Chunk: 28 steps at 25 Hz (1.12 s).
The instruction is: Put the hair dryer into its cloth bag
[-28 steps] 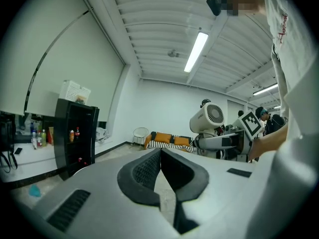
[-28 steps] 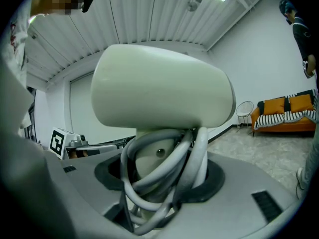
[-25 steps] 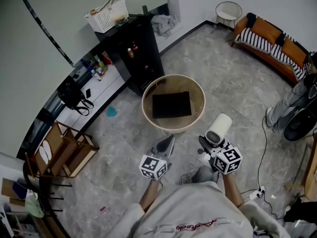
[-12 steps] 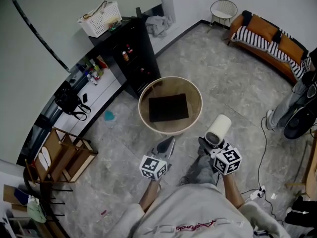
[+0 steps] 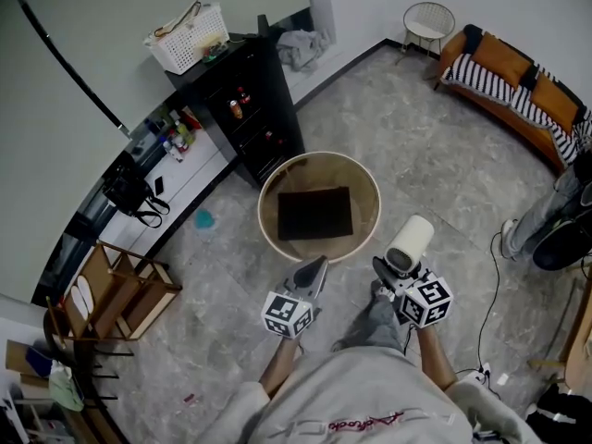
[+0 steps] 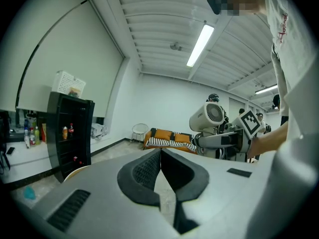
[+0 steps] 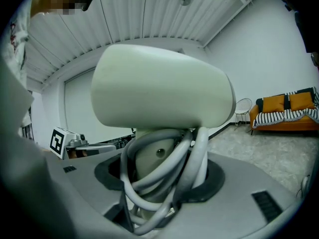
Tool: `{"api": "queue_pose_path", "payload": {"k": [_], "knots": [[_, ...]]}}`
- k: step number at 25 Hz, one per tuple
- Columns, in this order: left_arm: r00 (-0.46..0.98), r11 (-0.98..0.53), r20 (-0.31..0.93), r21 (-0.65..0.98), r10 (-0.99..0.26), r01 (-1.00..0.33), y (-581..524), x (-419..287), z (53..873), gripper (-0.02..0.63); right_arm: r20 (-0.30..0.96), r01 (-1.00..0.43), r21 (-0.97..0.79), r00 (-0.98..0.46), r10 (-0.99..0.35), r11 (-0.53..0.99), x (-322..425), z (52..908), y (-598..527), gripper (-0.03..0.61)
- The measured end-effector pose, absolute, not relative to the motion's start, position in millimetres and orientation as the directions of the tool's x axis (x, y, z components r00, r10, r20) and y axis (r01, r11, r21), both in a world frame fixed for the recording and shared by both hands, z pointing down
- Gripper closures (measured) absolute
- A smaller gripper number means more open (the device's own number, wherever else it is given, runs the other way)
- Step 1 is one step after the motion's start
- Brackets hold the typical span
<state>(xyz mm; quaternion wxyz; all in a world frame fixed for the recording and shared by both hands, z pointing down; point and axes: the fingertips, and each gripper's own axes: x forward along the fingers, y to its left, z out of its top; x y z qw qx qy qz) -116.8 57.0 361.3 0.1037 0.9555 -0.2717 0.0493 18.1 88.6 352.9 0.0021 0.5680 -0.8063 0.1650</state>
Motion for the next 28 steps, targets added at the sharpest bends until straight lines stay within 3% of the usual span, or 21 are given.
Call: {"api": "queue_pose_path", "payload": {"k": [28], "knots": [[0.735,-0.718,0.178,0.16,-0.654,-0.677,-138,33,339,0.583,0.171,-0.829,-0.303,-0.532,-0.83,0.469,163,334,-129,0.296]]}}
